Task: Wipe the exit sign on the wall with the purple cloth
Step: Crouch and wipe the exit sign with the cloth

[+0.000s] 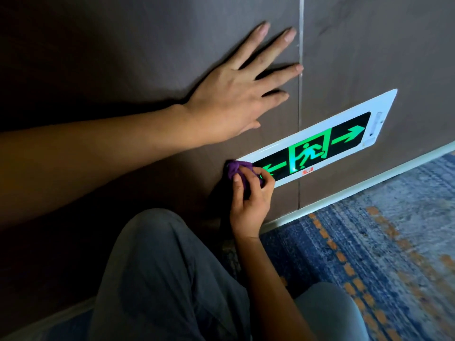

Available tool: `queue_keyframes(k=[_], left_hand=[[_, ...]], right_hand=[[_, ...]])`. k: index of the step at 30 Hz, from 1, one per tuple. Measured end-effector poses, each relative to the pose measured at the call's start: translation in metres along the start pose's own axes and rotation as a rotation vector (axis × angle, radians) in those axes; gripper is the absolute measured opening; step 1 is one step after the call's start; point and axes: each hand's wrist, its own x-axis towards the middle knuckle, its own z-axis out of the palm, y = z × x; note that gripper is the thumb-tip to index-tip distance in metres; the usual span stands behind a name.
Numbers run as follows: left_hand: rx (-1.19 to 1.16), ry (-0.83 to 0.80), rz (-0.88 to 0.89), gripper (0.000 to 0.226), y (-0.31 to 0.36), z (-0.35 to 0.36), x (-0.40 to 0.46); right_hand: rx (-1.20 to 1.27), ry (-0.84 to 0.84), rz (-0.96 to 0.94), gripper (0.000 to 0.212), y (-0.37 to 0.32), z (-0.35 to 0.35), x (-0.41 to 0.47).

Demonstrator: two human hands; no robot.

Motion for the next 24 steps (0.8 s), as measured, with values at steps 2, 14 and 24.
queue_keyframes(k=[2, 14, 24], left_hand=[[0.003, 0.018, 0.001, 0.069, -0.001, -0.001, 0.000], [-0.017, -0.032, 0.009, 0.059, -0.001, -0.004, 0.001], [-0.035, -0.040, 0.002, 0.059, 0.000, -0.006, 0.001]], right_hand=[[-0.040, -0.021, 0.060, 0.022, 0.011, -0.001, -0.009], [-0.185, -0.153, 0.265, 0.025, 0.049, -0.011, -0.035], [-0.071, -0.050, -0.094, 0.026, -0.023, -0.018, 0.015]])
